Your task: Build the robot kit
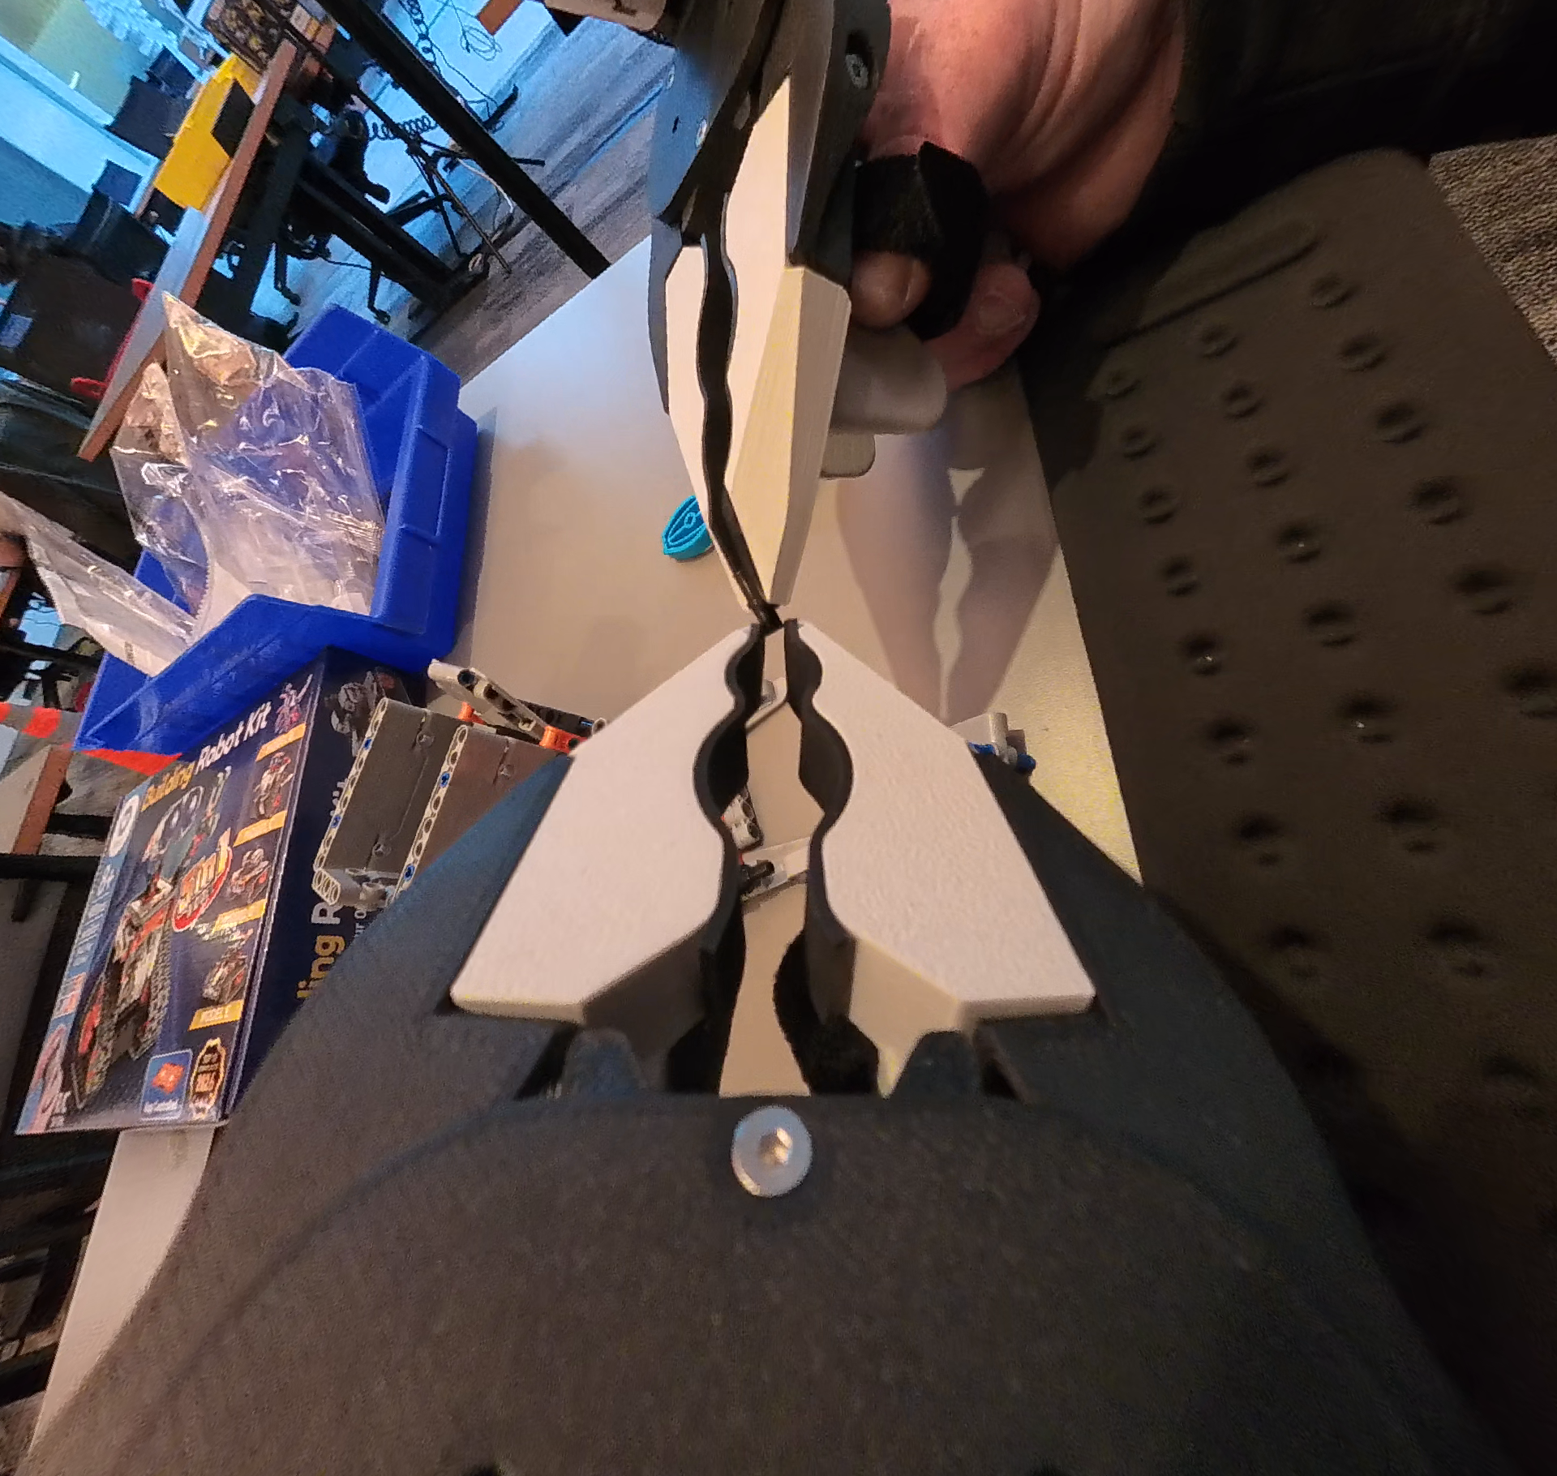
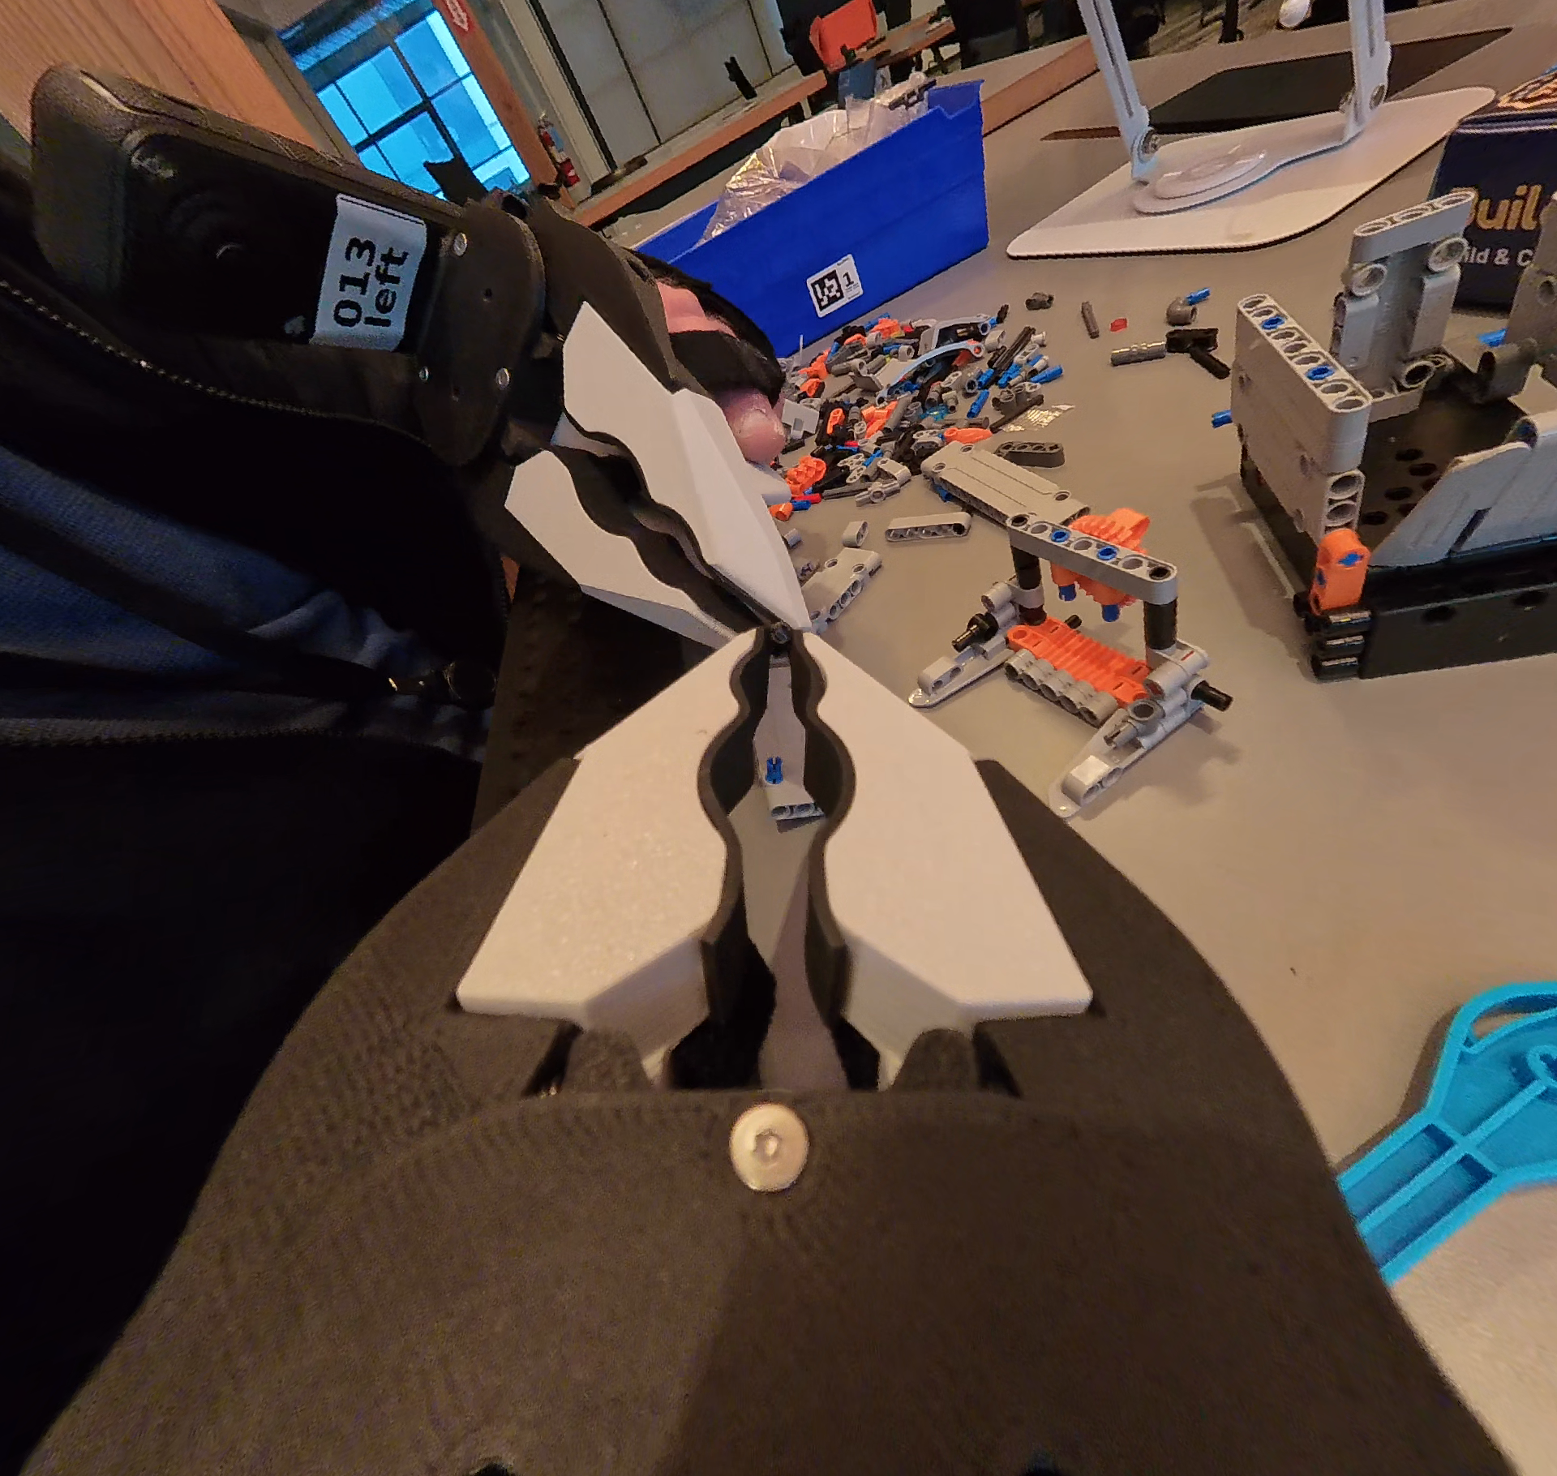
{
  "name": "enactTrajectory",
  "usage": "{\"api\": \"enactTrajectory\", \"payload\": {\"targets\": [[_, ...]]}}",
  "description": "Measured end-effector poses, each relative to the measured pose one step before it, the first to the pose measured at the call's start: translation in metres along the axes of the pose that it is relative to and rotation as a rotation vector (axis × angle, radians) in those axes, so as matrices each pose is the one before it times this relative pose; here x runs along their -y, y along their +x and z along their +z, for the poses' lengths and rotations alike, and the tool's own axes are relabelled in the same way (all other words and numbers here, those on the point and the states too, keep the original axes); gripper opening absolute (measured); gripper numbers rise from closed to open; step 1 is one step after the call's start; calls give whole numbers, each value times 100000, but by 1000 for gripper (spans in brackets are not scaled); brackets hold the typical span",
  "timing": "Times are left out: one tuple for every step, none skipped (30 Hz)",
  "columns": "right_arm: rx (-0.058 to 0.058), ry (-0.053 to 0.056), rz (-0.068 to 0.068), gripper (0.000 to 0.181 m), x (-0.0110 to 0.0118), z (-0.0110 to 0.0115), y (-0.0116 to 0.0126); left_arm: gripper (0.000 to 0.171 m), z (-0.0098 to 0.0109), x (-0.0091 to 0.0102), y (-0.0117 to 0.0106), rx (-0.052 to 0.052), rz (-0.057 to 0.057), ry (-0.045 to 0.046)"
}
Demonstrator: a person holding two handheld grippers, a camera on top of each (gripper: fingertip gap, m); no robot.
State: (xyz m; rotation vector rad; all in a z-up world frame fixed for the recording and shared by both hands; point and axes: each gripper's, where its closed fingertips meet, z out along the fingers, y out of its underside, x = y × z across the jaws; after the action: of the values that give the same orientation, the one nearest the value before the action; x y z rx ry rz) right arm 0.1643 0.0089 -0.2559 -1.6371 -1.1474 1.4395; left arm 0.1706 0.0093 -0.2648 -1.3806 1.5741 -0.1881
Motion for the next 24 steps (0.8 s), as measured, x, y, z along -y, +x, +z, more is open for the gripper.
{"api": "enactTrajectory", "payload": {"targets": [[-439, -154, -207, 2, -32, 21, 39, 2, -10, -63, -11, 197, 465, -426], [-527, -178, -323, 2, -19, 26, 42, 2, 12, -50, -3, 266, 638, -577], [-536, -385, -170, 2, -74, 27, 66, 2, 51, -77, 32, 161, 908, -951], [-497, -376, -72, 2, -54, 35, 68, 2, 30, -83, 30, 370, 1306, -907], [-374, -303, 19, 3, -49, 21, 67, 1, 19, -70, 1, 432, 1471, -779], [-341, -429, 39, 3, -66, 32, 51, 1, 44, -88, 48, -71, 818, -1081], [-155, -260, 57, 3, -42, 24, 33, 1, 21, -46, 11, 287, 810, -715], [55, -169, 184, 3, -28, 0, 14, 1, 5, -29, 5, 521, 1196, -400], [17, -363, 363, 3, -68, 21, 36, 1, 32, -50, 52, 233, 1374, -837], [-99, -462, 529, 3, -81, 46, 75, 1, 54, -110, 17, 622, 1924, -1474], [196, -305, 565, 3, -56, 26, 29, 1, 20, -43, 31, 614, 1583, -792], [-65, -32, 313, 4, -2, -1, 41, 1, 2, 21, 101, -108, 665, -151], [-305, -160, 268, 5, -38, 15, 76, 1, 34, -52, 98, -572, 273, -550], [-202, -271, 224, 5, -48, 5, 51, 1, 24, -47, 15, -46, 170, -315], [-249, -23, -118, 5, 2, -3, 30, 1, 29, -49, 29, -133, 235, -236], [11, -320, -123, 4, -55, 30, -18, 1, 55, -86, 40, -232, 291, -638], [163, -710, -246, 3, -106, 32, -41, 1, 34, -51, 30, -13, 191, -359], [-301, -597, -307, 3, -74, 26, 20, 1, 59, -47, 89, -194, 313, -341], [-200, -269, -61, 3, -45, 23, 16, 1, 39, -41, 52, 137, 1021, -514], [2, 20, 19, 3, 9, 11, 7, 1, -1, -11, -8, 356, 857, -423], [77, 149, -51, 3, 21, -11, -19, 1, -4, 36, 5, 25, 123, -27], [-47, -165, 43, 3, -21, 19, 15, 1, 26, -8, 45, -438, -74, -134], [-114, -450, 188, 3, -65, 42, 30, 1, 47, -55, 34, -274, 249, -402], [-95, -453, 46, 3, -57, 50, 23, 1, 40, -65, 34, 21, 443, -342]]}}
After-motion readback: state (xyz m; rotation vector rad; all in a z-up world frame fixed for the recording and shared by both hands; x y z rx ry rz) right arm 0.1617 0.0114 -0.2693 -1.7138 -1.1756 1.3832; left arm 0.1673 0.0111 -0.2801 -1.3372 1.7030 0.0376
